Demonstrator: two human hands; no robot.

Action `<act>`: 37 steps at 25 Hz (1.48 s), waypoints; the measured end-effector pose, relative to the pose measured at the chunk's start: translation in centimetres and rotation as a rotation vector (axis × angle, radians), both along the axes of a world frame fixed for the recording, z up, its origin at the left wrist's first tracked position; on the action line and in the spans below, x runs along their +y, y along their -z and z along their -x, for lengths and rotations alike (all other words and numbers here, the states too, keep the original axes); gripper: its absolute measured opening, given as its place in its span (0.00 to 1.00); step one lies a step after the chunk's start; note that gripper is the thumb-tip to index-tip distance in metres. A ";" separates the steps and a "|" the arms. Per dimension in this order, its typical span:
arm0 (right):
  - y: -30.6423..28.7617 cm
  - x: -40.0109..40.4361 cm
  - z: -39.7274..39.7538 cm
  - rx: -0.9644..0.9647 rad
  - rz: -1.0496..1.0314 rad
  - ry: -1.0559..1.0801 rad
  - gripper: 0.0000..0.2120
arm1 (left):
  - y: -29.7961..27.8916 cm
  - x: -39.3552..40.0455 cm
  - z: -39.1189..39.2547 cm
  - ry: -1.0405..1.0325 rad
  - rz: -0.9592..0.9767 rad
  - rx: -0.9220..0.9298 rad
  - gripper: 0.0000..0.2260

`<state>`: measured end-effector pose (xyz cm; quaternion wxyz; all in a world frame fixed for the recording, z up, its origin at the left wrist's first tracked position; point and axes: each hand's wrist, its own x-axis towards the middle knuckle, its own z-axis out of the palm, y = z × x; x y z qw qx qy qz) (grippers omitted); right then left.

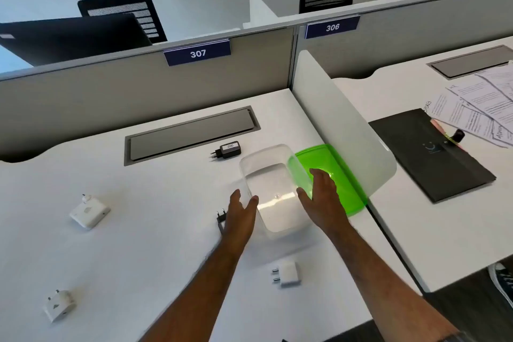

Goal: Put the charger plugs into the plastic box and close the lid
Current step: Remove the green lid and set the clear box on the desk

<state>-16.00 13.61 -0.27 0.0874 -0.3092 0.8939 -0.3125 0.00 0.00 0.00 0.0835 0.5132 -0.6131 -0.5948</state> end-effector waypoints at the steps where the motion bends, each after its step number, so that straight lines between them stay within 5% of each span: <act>1: 0.3 0.1 0.6 -0.061 -0.033 0.012 0.29 | -0.2 0.0 0.5 0.000 -0.008 0.008 0.33; 4: 0.5 0.4 1.7 -0.249 -0.087 0.023 0.23 | -0.7 0.3 1.4 -0.002 -0.060 0.034 0.30; 8: 0.9 0.5 1.7 -0.211 -0.056 0.036 0.15 | -1.4 0.3 1.7 0.012 0.024 0.017 0.20; 21: -3.3 -2.2 -1.7 -0.362 0.148 -0.064 0.12 | -4.2 -2.7 -4.2 -0.087 0.070 0.153 0.21; 26: -3.9 -4.4 -5.8 -0.392 0.150 -0.156 0.10 | -5.1 -4.4 -9.3 -0.124 0.137 0.138 0.12; 37: -2.0 -9.4 -16.4 -0.627 0.108 -0.243 0.09 | -4.3 -8.9 -21.6 -0.214 0.132 -0.031 0.16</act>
